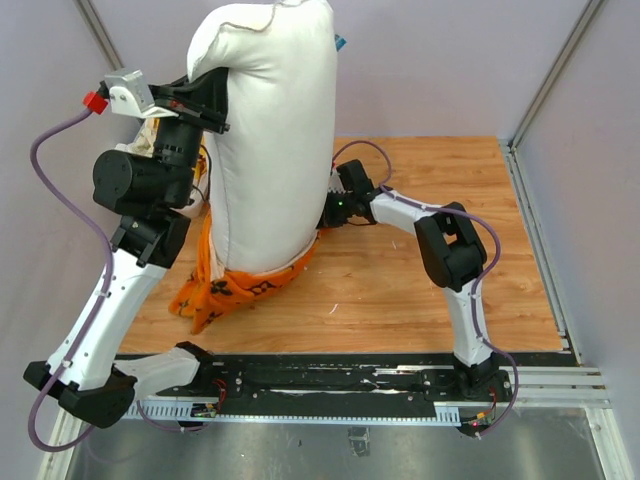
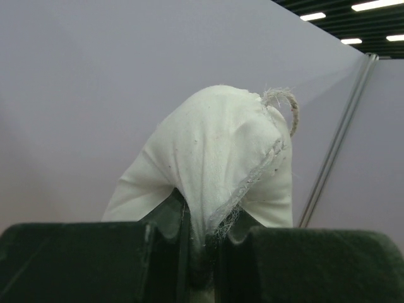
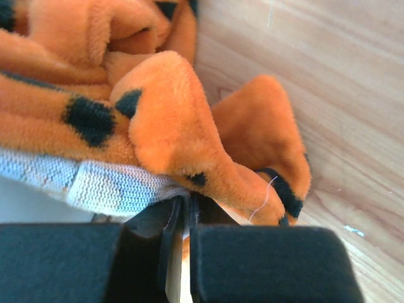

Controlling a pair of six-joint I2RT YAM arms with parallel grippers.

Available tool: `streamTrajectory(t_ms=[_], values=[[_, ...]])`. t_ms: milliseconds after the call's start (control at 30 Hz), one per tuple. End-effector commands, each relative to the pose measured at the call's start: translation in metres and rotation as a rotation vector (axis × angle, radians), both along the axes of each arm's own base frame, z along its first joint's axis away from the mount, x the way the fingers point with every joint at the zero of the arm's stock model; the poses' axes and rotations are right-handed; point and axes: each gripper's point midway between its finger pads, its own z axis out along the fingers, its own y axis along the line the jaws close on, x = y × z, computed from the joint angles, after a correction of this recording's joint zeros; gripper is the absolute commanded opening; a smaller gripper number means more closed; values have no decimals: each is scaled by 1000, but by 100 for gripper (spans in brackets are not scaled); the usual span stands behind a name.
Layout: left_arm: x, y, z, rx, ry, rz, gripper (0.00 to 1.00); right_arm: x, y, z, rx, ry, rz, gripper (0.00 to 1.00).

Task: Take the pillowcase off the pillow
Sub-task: Remove the pillow from the pillowcase.

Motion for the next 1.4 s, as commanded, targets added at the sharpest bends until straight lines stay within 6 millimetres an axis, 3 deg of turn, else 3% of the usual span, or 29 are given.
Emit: streamTrajectory(t_ms=[0,133,233,300,333,367,433,533,600,700,800,967,1133,1367], values=[[-146,86,127,-421,-580,-34,0,-46,-16,-65,-201,158,71,2],[-160,87,156,-456,-671,-75,0,-63,-10,-75,-248,186,119,5],[-143,75,177,-427,-671,-72,0,-69,-4,-69,-238,177,143,10],[-123,64,188,-400,-658,-58,0,-69,-2,-59,-209,162,151,29],[-112,58,192,-381,-651,-48,0,-67,-1,-50,-186,144,154,45],[-91,46,192,-350,-634,-35,0,-64,-1,-38,-152,120,152,56],[-70,35,193,-308,-637,2,0,-55,-12,-9,-68,75,120,74],[-36,17,187,-251,-613,36,0,-27,-52,40,29,-22,-13,93],[-23,8,183,-219,-597,34,0,-12,-87,69,69,-95,-118,99],[-13,-2,178,-190,-583,18,0,-5,-127,115,86,-251,-230,99],[-11,-6,177,-177,-583,14,0,-13,-136,154,76,-387,-260,99],[7,-9,169,-159,-553,58,0,-27,-131,199,125,-525,-278,99],[31,-17,149,-88,-534,179,0,-55,-92,243,147,-665,-154,99],[81,-59,99,55,-451,378,0,-64,-9,227,22,-600,-97,94]])
